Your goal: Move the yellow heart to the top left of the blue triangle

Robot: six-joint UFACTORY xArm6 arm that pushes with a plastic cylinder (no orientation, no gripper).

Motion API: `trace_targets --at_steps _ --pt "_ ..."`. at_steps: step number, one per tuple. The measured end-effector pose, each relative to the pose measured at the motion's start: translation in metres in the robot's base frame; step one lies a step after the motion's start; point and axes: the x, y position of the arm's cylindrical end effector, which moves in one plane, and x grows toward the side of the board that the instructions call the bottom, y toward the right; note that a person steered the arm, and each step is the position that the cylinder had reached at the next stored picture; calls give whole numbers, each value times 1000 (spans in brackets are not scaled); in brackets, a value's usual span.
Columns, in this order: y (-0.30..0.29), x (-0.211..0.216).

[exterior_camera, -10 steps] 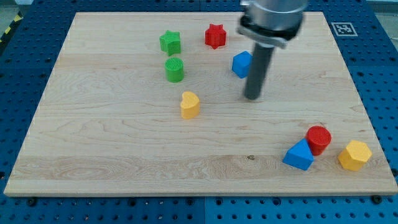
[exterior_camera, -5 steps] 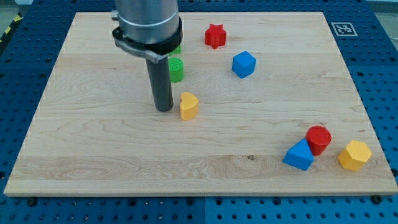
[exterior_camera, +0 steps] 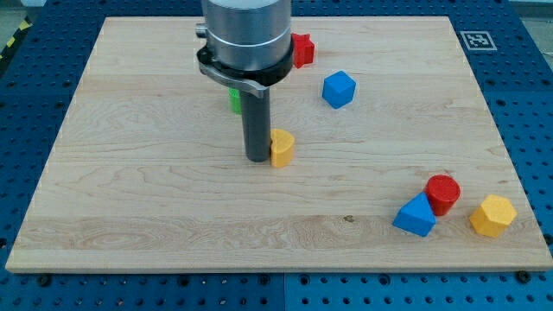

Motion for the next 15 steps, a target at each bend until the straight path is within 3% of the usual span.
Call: trace_targets --at_steps 4,10,12,15 --pt "102 -37" --pt "191 6" --pt "197 28" --pt "217 25"
